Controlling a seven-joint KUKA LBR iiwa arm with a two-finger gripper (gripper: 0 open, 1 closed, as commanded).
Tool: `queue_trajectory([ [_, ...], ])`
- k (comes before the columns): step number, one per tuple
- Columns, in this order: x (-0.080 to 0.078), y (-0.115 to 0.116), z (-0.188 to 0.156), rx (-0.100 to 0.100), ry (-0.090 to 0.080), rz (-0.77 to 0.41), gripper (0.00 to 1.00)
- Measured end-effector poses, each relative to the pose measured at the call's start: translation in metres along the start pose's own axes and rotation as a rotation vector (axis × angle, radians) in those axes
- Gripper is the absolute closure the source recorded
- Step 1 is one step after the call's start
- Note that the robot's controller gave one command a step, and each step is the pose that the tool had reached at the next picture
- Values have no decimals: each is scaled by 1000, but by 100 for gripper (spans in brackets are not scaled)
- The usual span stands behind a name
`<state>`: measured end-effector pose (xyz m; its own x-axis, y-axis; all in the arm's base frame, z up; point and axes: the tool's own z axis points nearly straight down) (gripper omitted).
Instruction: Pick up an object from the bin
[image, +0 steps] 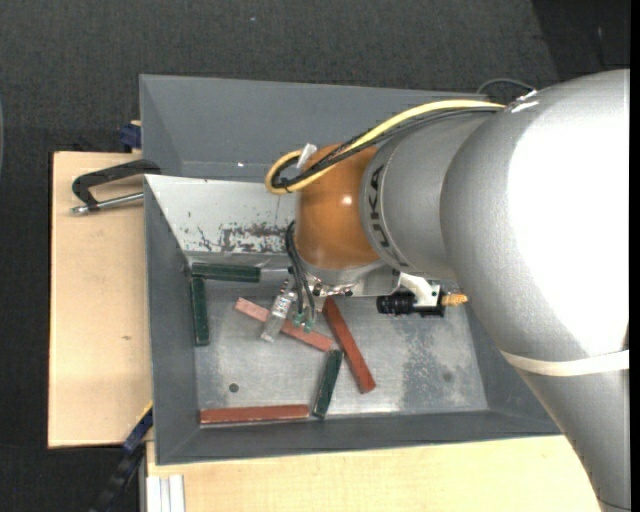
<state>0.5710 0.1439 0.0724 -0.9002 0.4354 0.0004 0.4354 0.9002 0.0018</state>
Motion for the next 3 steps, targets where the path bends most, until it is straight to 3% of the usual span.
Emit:
queue_trajectory([
  [3, 0, 0, -30, -1, -1, 0, 100],
])
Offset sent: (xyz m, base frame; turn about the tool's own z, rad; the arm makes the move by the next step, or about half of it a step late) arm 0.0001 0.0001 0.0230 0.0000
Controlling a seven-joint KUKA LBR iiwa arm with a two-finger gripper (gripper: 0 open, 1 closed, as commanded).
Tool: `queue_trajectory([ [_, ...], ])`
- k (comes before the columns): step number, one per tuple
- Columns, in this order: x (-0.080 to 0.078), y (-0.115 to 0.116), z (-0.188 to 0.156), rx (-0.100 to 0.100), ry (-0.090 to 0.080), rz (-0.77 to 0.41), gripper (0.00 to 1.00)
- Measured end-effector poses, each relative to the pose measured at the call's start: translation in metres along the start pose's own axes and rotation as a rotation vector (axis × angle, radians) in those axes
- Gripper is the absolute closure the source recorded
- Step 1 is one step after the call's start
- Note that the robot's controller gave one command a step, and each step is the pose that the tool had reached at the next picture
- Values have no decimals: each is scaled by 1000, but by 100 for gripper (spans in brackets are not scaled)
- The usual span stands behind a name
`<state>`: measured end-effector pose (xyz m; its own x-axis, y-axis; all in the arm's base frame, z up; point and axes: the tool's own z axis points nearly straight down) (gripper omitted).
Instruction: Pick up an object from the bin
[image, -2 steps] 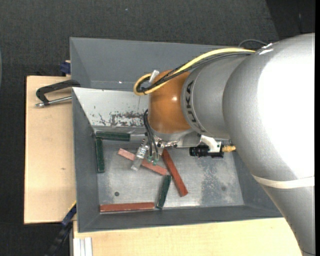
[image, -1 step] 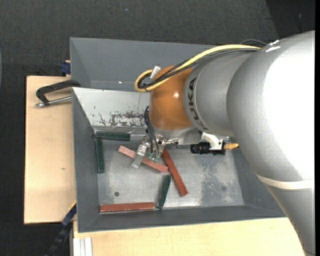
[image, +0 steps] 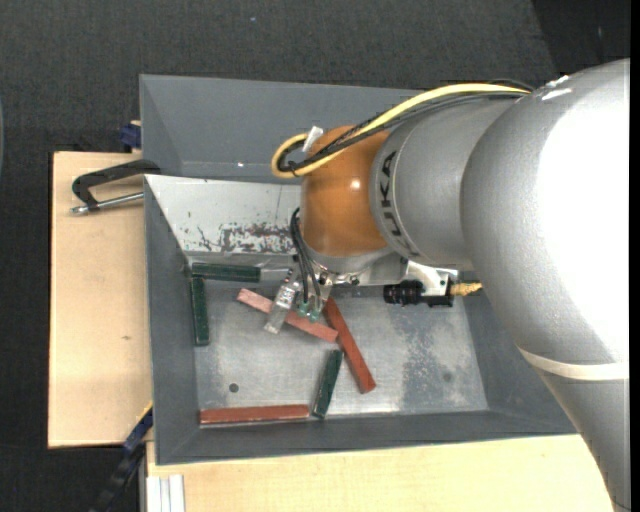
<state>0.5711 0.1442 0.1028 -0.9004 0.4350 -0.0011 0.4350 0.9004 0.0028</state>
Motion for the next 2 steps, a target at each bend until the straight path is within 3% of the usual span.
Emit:
queue_trajectory([
  [2, 0, 1, -22, -2, -2, 0, 100],
])
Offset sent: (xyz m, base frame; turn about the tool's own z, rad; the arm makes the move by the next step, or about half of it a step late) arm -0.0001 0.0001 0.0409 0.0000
